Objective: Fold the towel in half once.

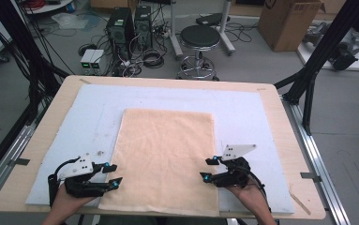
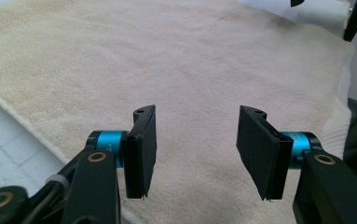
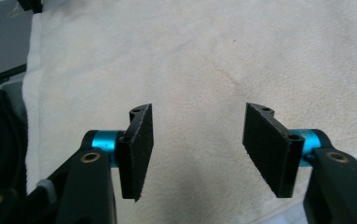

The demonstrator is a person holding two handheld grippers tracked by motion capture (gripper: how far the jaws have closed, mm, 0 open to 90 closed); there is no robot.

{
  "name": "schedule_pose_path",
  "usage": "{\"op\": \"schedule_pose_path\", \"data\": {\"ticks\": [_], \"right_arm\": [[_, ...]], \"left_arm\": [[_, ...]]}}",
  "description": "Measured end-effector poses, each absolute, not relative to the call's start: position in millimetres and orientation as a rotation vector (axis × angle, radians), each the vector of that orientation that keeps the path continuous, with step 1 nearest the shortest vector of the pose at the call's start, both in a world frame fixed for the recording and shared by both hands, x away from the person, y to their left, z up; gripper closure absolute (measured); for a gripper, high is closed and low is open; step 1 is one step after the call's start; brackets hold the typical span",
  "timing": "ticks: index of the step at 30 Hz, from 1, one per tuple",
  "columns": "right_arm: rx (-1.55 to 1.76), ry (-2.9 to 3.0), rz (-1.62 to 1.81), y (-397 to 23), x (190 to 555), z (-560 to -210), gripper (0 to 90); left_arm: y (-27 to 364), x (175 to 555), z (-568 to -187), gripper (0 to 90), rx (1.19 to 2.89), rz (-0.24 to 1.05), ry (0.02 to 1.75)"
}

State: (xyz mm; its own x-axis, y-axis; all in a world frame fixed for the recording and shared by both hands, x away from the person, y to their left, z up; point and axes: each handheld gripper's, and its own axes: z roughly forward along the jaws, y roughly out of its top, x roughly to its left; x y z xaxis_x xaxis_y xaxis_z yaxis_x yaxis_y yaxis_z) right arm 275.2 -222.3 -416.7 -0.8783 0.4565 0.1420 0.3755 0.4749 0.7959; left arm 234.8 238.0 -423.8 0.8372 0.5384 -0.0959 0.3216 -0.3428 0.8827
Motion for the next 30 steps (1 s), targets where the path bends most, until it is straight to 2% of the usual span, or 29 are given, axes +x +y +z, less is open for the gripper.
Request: {"op": "schedule_pose_path", "data": {"ticks": [12, 30], "right_arm": [[0.763, 2.576, 1.388, -217.7, 290.4, -417.1, 31.9], [0.759, 2.578, 1.386, -210.9, 307.0, -412.3, 31.1]], "left_arm": [[240.9, 251.4, -421.5, 41.5, 1.935, 0.285, 0.685], [234.8, 271.3, -409.8, 40.9, 1.948, 0.303, 0.685]]}}
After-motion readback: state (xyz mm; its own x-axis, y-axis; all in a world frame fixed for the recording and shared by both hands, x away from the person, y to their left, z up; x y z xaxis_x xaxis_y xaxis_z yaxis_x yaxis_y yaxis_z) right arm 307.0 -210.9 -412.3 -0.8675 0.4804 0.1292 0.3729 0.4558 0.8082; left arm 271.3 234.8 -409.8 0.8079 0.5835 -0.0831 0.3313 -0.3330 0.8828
